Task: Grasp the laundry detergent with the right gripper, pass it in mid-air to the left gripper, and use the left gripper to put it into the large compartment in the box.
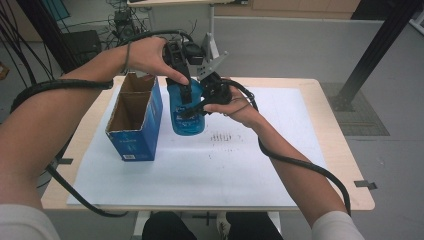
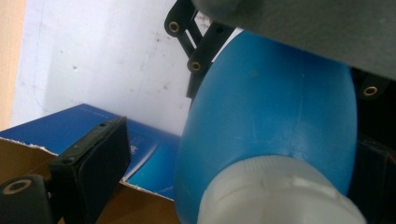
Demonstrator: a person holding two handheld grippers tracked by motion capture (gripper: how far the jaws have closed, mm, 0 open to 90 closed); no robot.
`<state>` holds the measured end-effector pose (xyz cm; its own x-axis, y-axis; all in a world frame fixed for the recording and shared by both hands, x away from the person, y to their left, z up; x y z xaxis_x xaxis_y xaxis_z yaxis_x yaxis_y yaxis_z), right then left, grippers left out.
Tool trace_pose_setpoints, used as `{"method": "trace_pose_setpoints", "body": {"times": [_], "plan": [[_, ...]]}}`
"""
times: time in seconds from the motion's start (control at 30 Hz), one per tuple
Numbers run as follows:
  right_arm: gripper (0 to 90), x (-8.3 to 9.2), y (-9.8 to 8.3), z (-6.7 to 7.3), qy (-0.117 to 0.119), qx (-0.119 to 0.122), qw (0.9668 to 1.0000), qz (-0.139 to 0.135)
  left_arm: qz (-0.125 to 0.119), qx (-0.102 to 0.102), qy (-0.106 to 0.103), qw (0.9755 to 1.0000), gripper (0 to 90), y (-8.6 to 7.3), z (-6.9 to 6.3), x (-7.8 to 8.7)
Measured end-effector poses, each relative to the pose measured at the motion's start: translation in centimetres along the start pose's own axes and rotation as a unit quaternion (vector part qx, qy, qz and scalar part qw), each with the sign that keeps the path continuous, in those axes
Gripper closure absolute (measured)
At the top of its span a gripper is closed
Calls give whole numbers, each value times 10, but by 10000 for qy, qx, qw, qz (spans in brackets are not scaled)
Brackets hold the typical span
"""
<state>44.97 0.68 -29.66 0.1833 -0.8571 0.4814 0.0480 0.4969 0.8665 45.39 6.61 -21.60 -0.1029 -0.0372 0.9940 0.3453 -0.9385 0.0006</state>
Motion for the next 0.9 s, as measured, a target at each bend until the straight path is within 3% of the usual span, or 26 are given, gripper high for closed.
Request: {"method": "trace_pose_setpoints", "body": {"times": [0.73,0.87,0.9], "plan": [[441,0,-5,-2,25,37,10000,-26,-39,-5,-29,10000,65,6,0,0],[441,0,-6,-2,9,1,10000,40,-84,14,-31,10000,66,7,0,2],[441,2,-7,0,19,-124,9999,104,-66,-6,-27,10000,66,7,0,2]]}}
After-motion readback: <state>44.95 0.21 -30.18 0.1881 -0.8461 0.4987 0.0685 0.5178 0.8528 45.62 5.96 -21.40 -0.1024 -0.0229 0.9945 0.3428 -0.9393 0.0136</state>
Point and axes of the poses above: each handheld gripper's, and its own axes: x roughly backward along the jaws, y roughly out of its top, z roughly to its left, the point moved 6 cm from there along -x, roughly forward along the jaws, and after that the axes turned 5 degrees about y, right-handed, at the moved point
